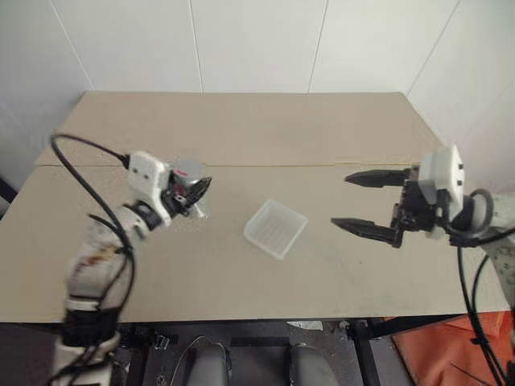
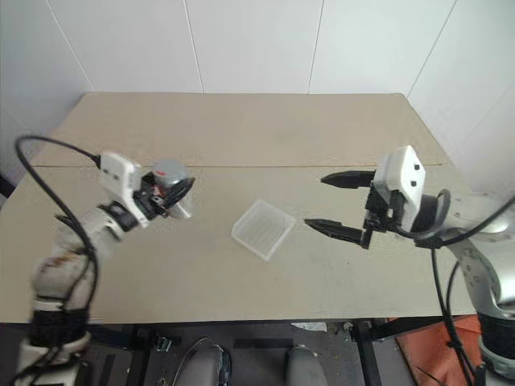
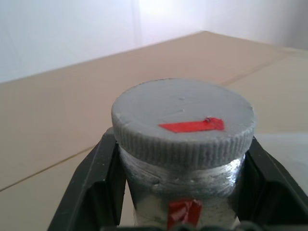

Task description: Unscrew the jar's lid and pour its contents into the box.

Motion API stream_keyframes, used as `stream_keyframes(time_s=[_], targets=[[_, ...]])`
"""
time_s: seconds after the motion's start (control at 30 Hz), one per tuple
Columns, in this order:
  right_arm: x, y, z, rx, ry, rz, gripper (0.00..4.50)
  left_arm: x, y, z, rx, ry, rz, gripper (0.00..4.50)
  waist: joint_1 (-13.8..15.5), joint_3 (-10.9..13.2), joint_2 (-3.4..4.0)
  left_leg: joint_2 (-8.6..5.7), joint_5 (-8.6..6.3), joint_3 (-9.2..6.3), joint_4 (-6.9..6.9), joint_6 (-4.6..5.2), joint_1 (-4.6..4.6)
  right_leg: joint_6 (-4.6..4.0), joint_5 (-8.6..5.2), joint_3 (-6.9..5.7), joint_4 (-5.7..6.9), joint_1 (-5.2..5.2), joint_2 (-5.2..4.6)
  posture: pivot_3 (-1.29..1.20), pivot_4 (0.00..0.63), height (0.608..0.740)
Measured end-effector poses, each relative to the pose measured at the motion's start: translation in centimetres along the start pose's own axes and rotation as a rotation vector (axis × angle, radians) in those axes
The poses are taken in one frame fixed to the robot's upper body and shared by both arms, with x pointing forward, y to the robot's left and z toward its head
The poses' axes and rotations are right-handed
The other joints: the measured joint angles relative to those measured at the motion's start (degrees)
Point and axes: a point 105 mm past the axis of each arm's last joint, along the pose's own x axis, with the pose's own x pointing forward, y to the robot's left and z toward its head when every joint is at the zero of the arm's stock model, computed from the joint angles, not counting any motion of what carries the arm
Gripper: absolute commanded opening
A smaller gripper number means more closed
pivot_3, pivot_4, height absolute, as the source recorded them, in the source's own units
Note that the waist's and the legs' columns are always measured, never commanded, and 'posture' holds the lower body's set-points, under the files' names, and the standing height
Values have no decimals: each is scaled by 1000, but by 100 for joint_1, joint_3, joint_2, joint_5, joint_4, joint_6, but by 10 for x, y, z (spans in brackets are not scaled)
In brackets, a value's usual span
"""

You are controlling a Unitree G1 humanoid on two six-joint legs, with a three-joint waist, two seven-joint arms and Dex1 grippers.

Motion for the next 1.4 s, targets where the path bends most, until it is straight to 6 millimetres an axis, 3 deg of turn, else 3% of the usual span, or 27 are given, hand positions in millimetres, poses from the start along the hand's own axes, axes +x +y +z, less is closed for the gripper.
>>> stream_keyframes(time_s=[0.13, 0.3, 0.37, 0.6, 0.83, 1.23, 1.33, 1.4], targets=[[23, -6, 14, 22, -63, -8, 4500, -7, 4, 22, 41, -26, -227, 2483, 7, 1, 1, 2, 0, -1, -4, 0, -6, -2, 0, -2, -1, -7, 2, 0, 150, 740], [58, -7, 41, 99, -153, 31, 4500, 9, -1, 60, 70, -157, -488, 2483, 59, 2, 0, -1, 0, -2, 1, 0, -18, -1, 1, -7, -2, -9, -1, 0, 150, 740], [70, -9, 54, 123, -177, 38, 4500, 18, -8, 67, 74, -196, -579, 2483, 56, 1, 1, 0, 0, -2, 1, 1, -18, -2, 2, -7, 0, -10, 0, 0, 150, 740], [111, -6, 80, 162, -159, 28, 4500, 51, -33, 47, 15, -202, -780, 2483, -2, 1, 1, -2, 2, -1, 15, 2, -84, -3, 2, 2, 77, -95, 1, 0, 150, 740], [129, -1, 78, 168, -92, 18, 4500, 65, -38, 52, 25, -245, -823, 2483, -13, 1, 1, -2, 2, -2, 17, 3, -104, -3, 2, 0, 75, -114, 0, 0, 150, 740], [142, -5, 63, 193, -36, -12, 4500, 65, -39, 52, 49, -243, -853, 2483, -27, 1, 1, -1, 2, -4, 17, 3, -104, -3, 2, 0, 78, -115, 1, 0, 150, 740], [143, -3, 64, 194, -39, 4, 3965, 64, -39, 52, 50, -242, -855, 2483, -26, 1, 1, -1, 2, -4, 17, 3, -103, -3, 2, 0, 78, -114, 1, 0, 150, 740], [144, 1, 65, 196, -46, 24, 3315, 64, -39, 52, 50, -242, -852, 2483, -32, 1, 1, -1, 2, -4, 16, 3, -103, -3, 2, 0, 78, -115, 1, 0, 150, 740]])
